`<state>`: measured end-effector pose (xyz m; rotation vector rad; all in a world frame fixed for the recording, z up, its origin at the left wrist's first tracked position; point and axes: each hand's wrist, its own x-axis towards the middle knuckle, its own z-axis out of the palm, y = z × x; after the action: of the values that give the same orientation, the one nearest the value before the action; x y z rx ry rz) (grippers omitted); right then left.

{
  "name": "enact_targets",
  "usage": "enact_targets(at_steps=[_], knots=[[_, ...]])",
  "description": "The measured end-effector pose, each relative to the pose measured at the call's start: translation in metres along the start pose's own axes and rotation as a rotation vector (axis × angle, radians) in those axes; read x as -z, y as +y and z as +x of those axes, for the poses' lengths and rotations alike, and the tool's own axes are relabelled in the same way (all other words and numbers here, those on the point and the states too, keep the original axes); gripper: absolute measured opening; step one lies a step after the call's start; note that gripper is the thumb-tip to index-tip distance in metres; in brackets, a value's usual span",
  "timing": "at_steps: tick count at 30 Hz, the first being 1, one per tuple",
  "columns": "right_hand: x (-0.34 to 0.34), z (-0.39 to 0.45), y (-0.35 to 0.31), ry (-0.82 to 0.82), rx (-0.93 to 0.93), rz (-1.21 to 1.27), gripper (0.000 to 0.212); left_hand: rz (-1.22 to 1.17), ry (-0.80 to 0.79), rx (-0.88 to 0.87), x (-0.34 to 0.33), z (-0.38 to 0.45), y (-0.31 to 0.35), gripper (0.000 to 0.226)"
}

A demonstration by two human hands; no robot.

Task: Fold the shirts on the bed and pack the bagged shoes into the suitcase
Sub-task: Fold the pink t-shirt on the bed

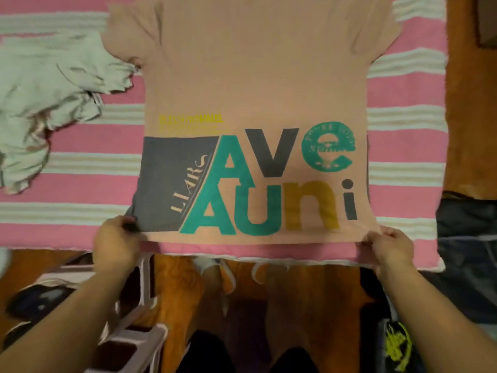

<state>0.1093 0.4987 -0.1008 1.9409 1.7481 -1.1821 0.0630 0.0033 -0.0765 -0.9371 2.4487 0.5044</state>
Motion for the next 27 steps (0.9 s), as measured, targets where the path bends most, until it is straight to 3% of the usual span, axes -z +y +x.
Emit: enact_targets(at_steps=[5,8,12,20,24,27], knots=[[0.014,-0.035,0.015,0.01,0.0,-0.248,0.016,0.323,-0.167,-0.003,0.0,-0.014,-0.022,0.013],[0.018,-0.034,0.003,-0.056,0.097,-0.516,0.015,0.609,-0.296,-0.043,-0.003,0.008,-0.013,0.033],[0.019,-0.015,-0.067,0.015,0.402,-0.655,0.009,0.678,-0.284,-0.201,0.016,0.035,0.092,0.019],[-0.029,0.037,-0.301,0.066,0.802,-0.523,0.015,0.33,-0.251,-0.758,-0.002,0.05,0.337,0.032],[-0.075,0.06,-0.389,0.083,0.889,-0.429,0.023,0.656,-0.195,-1.045,-0.046,0.062,0.419,0.063],[-0.112,0.071,-0.41,0.101,0.876,-0.446,0.051,0.64,-0.084,-1.028,-0.073,0.076,0.476,0.071]])
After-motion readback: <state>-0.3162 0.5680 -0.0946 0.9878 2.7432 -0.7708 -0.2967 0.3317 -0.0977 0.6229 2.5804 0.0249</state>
